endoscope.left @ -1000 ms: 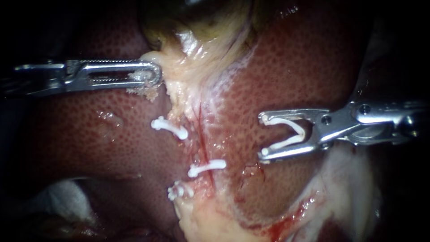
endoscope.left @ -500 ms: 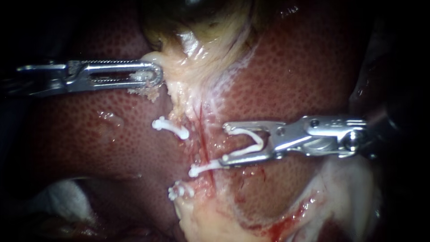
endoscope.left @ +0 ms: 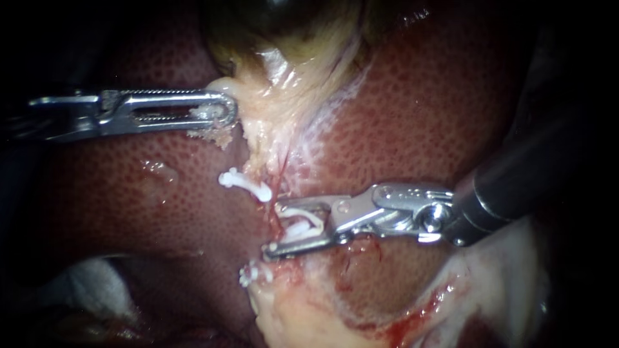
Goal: Clipping second clip right tube
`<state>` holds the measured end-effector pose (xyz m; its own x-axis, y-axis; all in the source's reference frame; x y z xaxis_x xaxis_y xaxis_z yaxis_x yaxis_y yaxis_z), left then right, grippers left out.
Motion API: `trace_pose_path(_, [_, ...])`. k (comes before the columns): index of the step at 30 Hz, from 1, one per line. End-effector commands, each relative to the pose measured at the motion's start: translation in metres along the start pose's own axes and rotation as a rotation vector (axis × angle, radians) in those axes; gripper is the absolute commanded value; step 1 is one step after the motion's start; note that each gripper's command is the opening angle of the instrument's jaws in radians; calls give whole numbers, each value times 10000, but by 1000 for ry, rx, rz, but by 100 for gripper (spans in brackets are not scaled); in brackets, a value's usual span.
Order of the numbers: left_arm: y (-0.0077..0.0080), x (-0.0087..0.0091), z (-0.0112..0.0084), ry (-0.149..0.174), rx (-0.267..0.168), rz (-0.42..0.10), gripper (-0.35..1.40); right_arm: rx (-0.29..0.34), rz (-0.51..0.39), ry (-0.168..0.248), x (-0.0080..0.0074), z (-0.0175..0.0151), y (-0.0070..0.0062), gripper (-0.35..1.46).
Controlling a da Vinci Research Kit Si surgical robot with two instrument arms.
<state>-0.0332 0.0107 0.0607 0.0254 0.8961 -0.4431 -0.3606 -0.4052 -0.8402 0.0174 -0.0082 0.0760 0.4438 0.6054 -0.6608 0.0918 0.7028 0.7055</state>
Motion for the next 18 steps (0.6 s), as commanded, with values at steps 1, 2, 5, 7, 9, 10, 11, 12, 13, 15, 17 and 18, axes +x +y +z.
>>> trace_pose_path(1, [0,0,0,0,1,0,-35,4,-1,-1,0,1,0,46])
trace_pose_path(2, [0,-1,1,0,1,0,-35,7,3,-2,-1,2,1,45])
trace_pose_path(5, [0,-1,2,2,5,1,-35,7,13,-2,-2,4,3,45])
trace_pose_path(7, [0,-1,2,2,5,1,-35,7,18,-2,-4,5,4,45])
trace_pose_path(9, [0,-1,2,2,5,1,-35,10,18,-3,-5,3,5,45])
trace_pose_path(10, [0,-1,2,2,5,1,-35,10,24,-3,-6,2,6,45])
trace_pose_path(11, [0,-1,2,2,4,1,-35,8,29,-3,-6,0,7,45])
trace_pose_path(12, [0,-2,1,2,4,1,-35,6,29,-2,-7,-1,7,45])
trace_pose_path(13, [0,-2,1,2,4,1,-35,4,29,-2,-9,-4,9,45])
trace_pose_path(15, [0,-2,0,2,4,1,-35,-3,34,0,-11,-9,11,45])
trace_pose_path(17, [0,-2,0,2,4,1,-35,-16,34,3,-14,-15,15,45])
trace_pose_path(18, [0,-2,0,2,4,1,-35,-22,35,4,-14,-19,16,45])
